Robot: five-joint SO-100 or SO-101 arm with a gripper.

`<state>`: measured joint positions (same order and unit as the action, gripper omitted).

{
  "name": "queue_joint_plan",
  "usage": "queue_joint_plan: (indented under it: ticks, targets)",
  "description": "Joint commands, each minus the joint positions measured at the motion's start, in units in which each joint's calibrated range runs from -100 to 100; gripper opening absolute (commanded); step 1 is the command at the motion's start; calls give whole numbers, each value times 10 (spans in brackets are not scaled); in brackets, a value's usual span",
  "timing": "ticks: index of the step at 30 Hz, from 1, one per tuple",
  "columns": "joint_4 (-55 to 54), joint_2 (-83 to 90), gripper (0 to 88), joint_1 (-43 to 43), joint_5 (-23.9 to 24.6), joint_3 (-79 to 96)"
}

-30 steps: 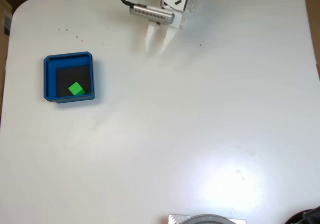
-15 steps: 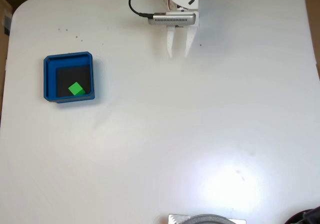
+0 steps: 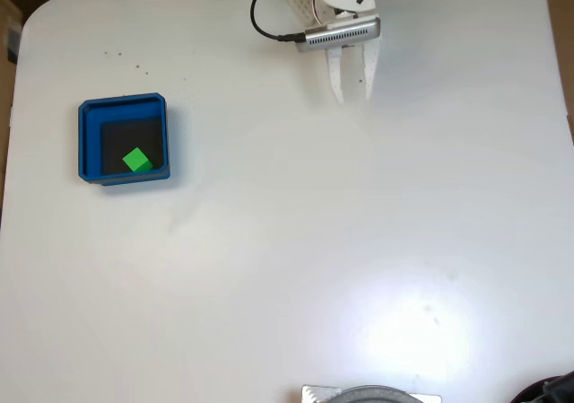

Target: Pick up green cube and drop it in the blue box

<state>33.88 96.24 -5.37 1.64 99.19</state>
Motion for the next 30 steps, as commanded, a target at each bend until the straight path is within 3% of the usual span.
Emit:
queue_joint_plan:
  ticks: [1, 14, 30]
  targets:
    - [-15, 14, 131, -9, -2, 4]
    - [-15, 14, 42, -9, -2, 4]
    - [-14, 14, 20, -8, -2, 4]
